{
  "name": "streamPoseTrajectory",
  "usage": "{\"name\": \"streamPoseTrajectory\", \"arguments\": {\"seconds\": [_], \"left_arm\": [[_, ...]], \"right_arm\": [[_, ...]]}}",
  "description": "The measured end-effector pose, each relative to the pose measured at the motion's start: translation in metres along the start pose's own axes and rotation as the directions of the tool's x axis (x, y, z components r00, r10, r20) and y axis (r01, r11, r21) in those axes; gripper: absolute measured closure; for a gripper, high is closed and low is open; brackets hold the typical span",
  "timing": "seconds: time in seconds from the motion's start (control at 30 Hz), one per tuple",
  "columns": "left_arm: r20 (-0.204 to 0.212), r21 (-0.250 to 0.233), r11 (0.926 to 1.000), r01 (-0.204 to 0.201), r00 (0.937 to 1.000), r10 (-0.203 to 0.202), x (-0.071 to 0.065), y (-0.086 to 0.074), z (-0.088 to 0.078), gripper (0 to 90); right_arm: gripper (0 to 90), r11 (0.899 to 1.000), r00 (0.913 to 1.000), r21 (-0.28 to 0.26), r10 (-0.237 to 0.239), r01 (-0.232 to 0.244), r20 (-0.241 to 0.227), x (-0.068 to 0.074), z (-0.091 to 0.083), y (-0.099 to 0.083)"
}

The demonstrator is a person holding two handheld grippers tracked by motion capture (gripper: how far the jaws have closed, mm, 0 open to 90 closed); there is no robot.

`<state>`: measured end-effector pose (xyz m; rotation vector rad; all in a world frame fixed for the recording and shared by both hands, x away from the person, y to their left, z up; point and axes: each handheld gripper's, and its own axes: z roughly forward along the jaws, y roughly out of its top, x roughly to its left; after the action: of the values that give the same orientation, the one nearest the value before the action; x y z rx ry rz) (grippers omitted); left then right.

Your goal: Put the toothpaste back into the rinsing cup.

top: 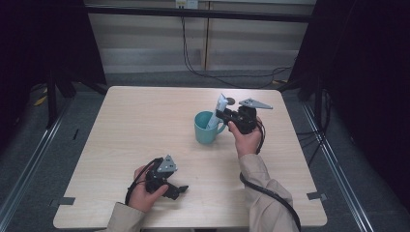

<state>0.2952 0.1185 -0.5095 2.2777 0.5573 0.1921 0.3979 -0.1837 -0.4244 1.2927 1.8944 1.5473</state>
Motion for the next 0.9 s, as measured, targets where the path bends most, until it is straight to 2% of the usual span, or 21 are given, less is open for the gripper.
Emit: {"name": "streamPoseTrajectory", "arguments": {"seconds": [0.27,0.53,0.7,0.8,0.9], "left_arm": [[-0.001,0.001,1.0,0.0,1.0,0.0,0.0,0.0,0.0,7.0],[0.0,0.0,1.0,-0.001,1.0,0.001,0.0,0.0,0.0,6.9],[0.0,0.0,1.0,0.0,1.0,0.0,0.0,0.0,0.0,6.8],[0.0,0.0,1.0,0.0,1.0,0.0,0.0,0.0,0.0,6.8],[0.0,0.0,1.0,0.0,1.0,0.0,0.0,0.0,0.0,6.8]], "right_arm": [[65.3,1.0,1.0,0.0,0.0,0.0,-0.005,-0.001,-0.003,0.0],[58.7,1.0,0.9999,0.007,0.002,-0.002,-0.011,-0.003,-0.006,-0.002],[51.6,1.0,0.9999,0.017,0.012,-0.011,-0.01,-0.006,-0.01,-0.004],[46.0,0.999,0.9995,0.029,0.018,-0.018,-0.025,-0.006,-0.011,-0.005],[40.2,0.999,0.9996,0.05,0.004,-0.002,-0.027,-0.005,-0.014,-0.006]]}}
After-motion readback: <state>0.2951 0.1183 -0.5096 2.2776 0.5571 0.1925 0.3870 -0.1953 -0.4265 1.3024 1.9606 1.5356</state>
